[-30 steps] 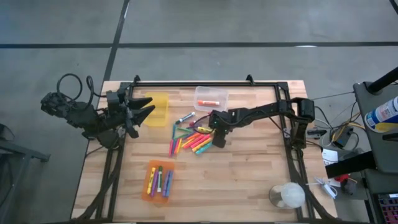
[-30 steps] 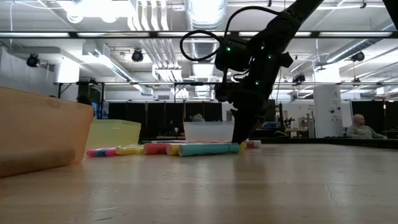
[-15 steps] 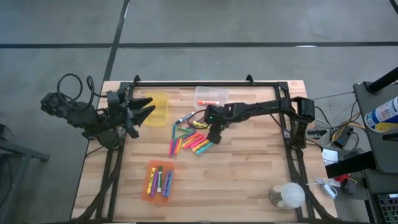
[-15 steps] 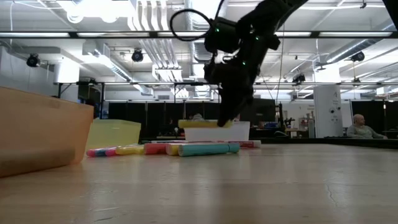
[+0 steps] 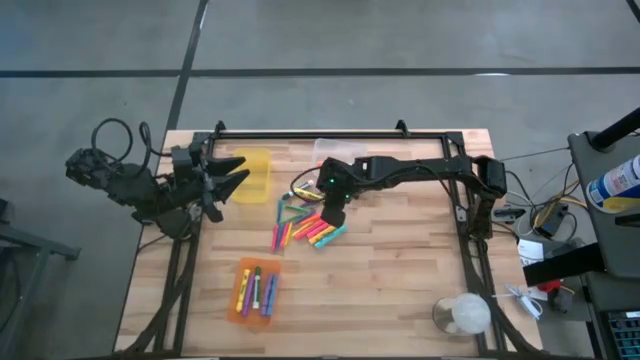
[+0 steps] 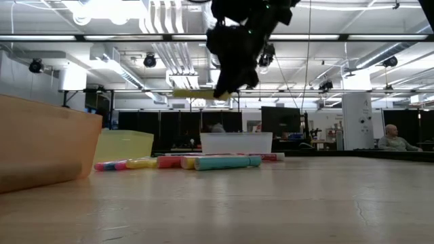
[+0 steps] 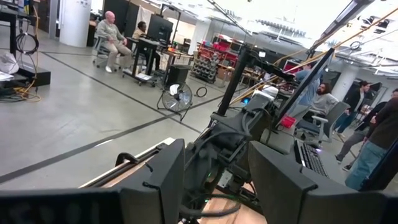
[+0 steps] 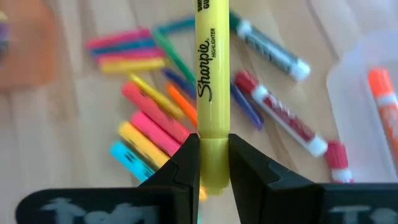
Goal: Pick & Place Markers
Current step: Put the yellow highlighter into the orange bin
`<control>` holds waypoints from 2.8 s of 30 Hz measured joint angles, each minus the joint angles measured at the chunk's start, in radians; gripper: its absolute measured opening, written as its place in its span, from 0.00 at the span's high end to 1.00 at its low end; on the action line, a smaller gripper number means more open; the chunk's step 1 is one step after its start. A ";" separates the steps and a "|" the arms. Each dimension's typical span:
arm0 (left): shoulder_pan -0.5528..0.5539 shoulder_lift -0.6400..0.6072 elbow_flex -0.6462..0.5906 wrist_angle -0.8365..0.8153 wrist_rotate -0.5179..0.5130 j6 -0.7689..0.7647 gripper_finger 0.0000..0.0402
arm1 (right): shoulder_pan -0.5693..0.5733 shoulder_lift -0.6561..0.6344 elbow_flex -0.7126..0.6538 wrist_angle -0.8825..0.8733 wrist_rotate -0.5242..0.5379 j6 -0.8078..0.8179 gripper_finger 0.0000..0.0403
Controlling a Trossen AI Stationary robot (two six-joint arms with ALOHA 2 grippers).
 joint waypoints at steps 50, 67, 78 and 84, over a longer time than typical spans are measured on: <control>0.027 0.024 0.000 0.120 0.030 0.102 0.57 | 0.096 0.008 0.563 0.289 -0.059 0.008 0.86; 0.096 0.080 0.000 0.206 0.126 0.089 0.59 | 0.120 0.008 0.563 0.289 -0.066 -0.011 0.86; 0.096 0.074 0.000 0.203 0.146 0.051 0.86 | 0.122 0.008 0.546 0.290 -0.065 -0.001 0.82; 0.096 0.072 0.000 0.192 0.155 0.019 0.86 | 0.122 0.008 0.545 0.275 -0.056 0.030 0.71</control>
